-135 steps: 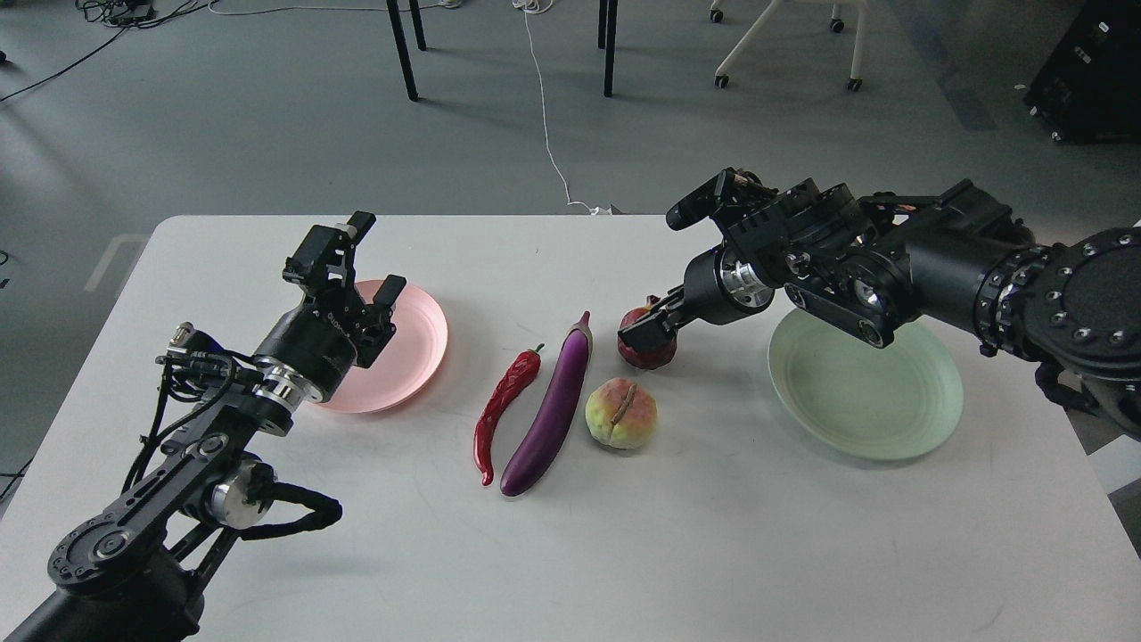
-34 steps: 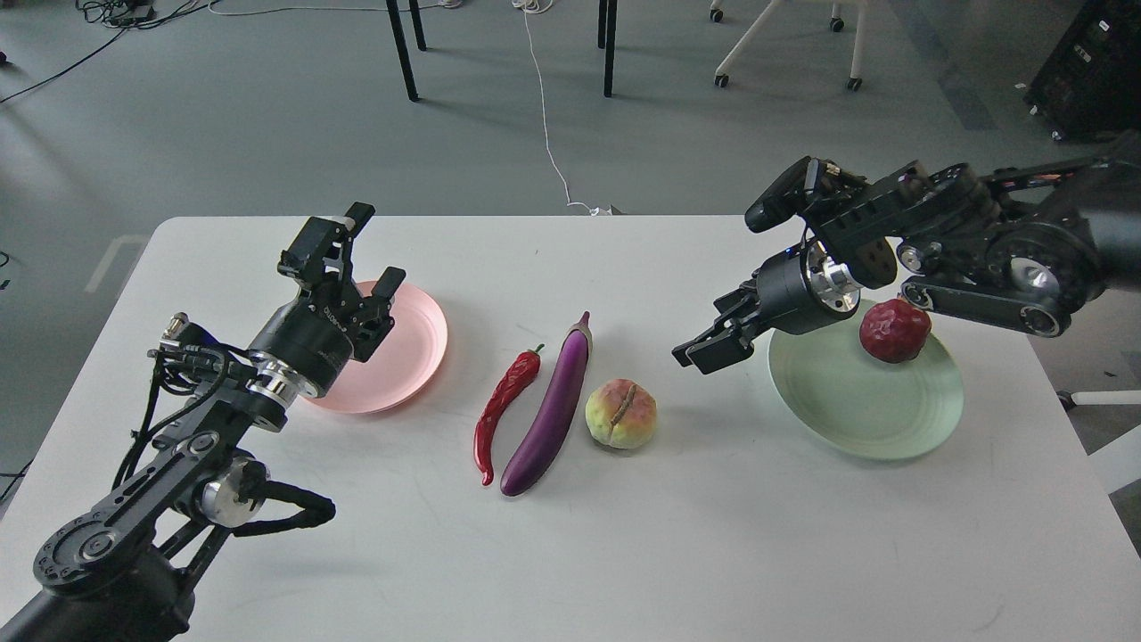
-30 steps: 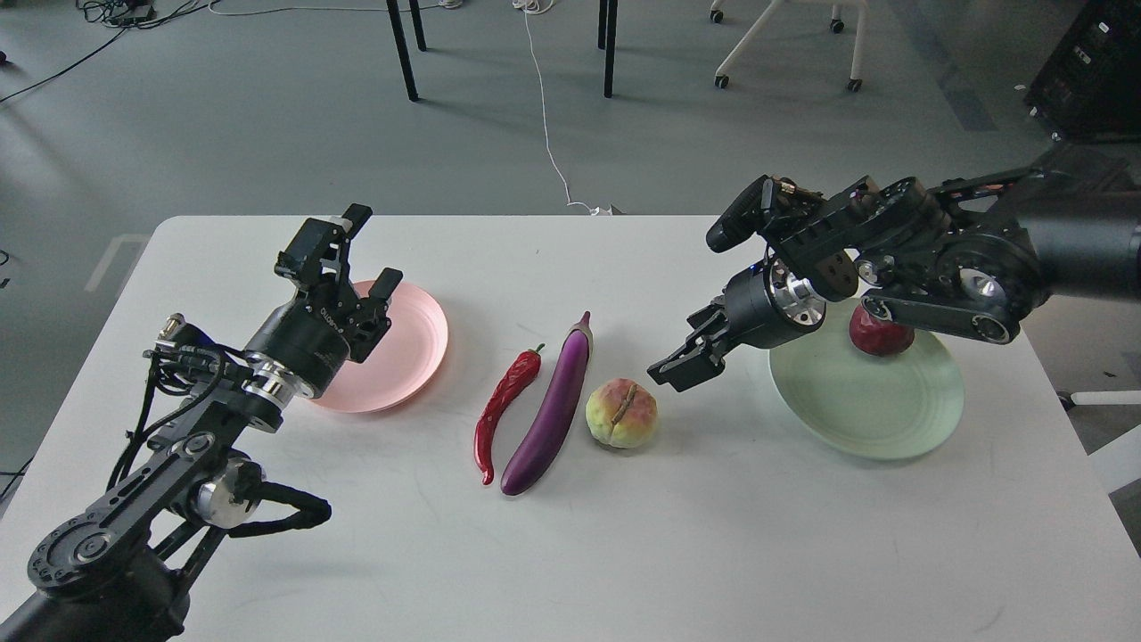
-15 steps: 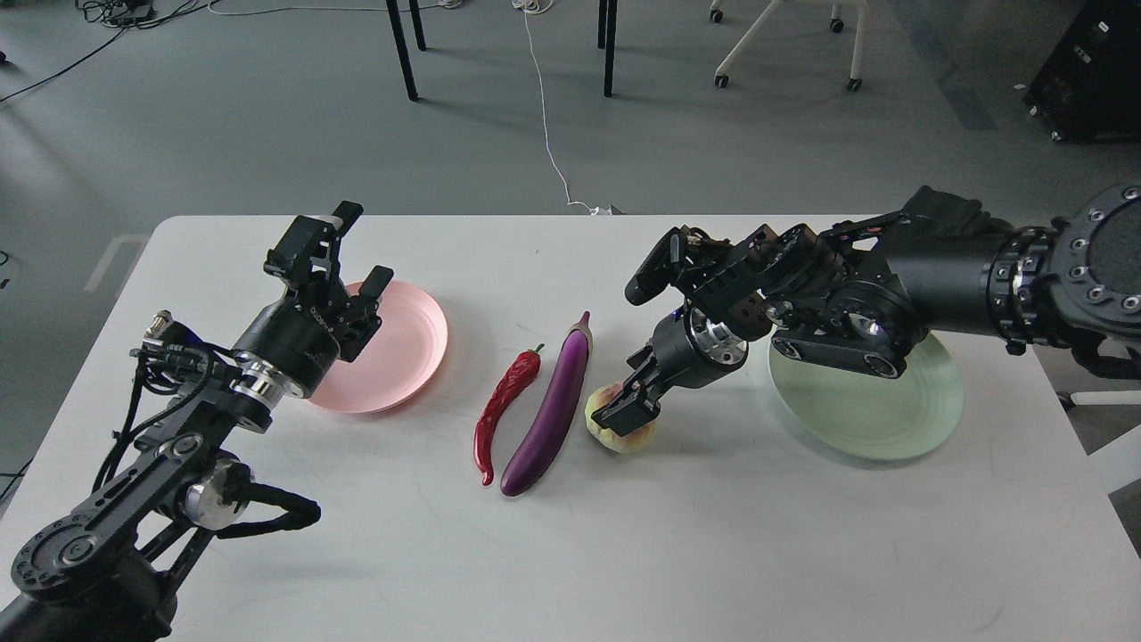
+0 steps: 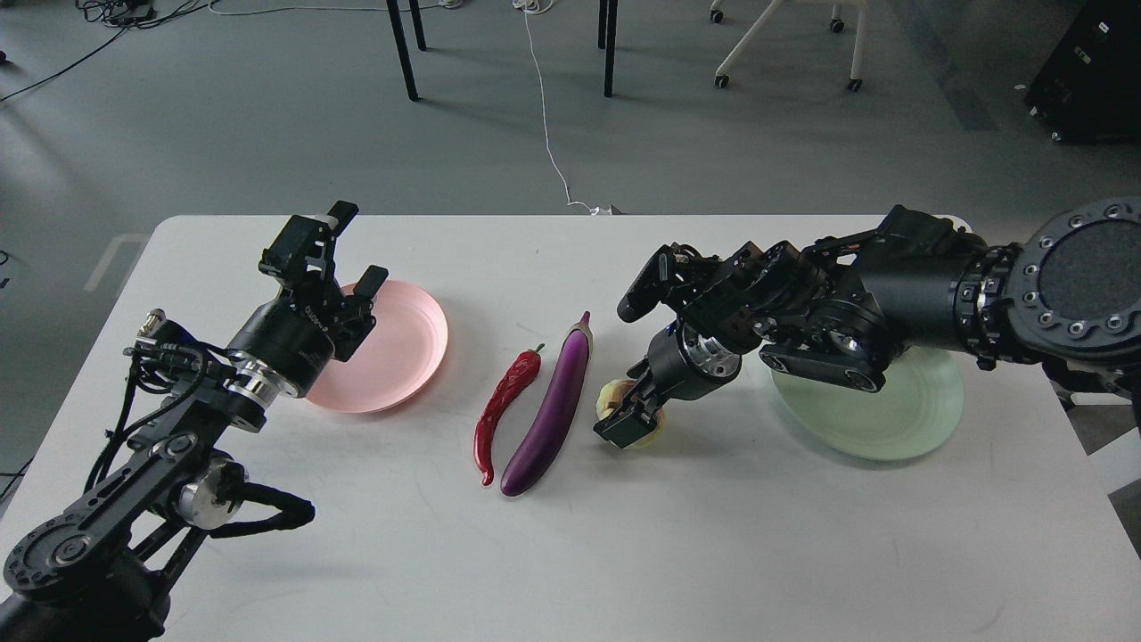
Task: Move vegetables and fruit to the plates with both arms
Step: 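Reach the right gripper to the peach and grasp it, then carry the peach onto the green plate and release it, then move the left gripper over the purple eggplant, then close the left gripper on the eggplant and lift it, then place the eggplant on the pink plate and open the left gripper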
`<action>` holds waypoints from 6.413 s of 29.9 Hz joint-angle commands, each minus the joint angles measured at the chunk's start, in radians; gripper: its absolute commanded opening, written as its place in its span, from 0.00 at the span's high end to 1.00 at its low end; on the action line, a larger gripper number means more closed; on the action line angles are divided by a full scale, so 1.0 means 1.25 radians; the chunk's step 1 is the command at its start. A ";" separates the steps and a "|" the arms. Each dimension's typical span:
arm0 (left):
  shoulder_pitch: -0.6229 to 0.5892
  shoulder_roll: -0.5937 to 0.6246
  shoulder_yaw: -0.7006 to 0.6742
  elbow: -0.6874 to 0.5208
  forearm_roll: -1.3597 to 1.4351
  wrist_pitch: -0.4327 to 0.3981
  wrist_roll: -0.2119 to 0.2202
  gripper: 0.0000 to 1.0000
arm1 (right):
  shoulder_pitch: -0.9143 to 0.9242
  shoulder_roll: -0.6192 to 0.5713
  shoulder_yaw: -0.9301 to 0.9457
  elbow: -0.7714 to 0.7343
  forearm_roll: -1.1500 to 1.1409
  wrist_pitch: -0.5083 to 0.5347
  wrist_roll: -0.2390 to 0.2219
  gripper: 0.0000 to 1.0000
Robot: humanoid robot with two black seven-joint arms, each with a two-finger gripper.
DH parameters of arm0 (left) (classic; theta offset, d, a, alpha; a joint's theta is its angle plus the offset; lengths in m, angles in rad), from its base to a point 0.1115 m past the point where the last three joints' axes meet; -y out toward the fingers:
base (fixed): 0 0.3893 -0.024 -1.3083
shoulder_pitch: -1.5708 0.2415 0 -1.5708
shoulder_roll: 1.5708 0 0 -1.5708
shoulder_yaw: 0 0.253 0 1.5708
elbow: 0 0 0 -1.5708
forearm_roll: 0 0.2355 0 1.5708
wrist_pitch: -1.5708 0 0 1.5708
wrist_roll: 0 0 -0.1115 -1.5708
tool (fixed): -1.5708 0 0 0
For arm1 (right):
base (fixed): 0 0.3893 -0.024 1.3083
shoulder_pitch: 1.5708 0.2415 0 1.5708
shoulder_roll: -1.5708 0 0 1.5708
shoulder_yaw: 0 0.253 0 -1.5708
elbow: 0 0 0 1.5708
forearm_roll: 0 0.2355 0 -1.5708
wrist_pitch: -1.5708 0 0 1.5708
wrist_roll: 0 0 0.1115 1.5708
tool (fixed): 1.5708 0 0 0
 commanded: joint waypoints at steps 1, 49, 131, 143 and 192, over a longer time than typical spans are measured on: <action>-0.001 0.000 0.000 0.000 0.000 -0.001 0.000 0.02 | -0.001 0.000 -0.006 0.000 0.000 0.001 0.000 0.43; -0.005 0.006 0.004 -0.013 0.000 -0.002 0.000 0.02 | 0.019 -0.572 0.145 0.199 -0.145 -0.029 0.000 0.03; -0.424 -0.067 0.550 0.077 0.844 -0.311 0.264 0.04 | -0.646 -0.519 0.960 0.016 1.046 0.190 0.000 0.04; -0.409 -0.070 0.550 0.077 0.836 -0.311 0.336 0.46 | -0.646 -0.518 0.964 0.016 1.046 0.190 0.000 0.04; -0.370 0.298 0.437 0.112 0.637 -0.311 0.211 0.09 | -0.650 -0.529 0.961 0.017 1.044 0.190 0.000 0.03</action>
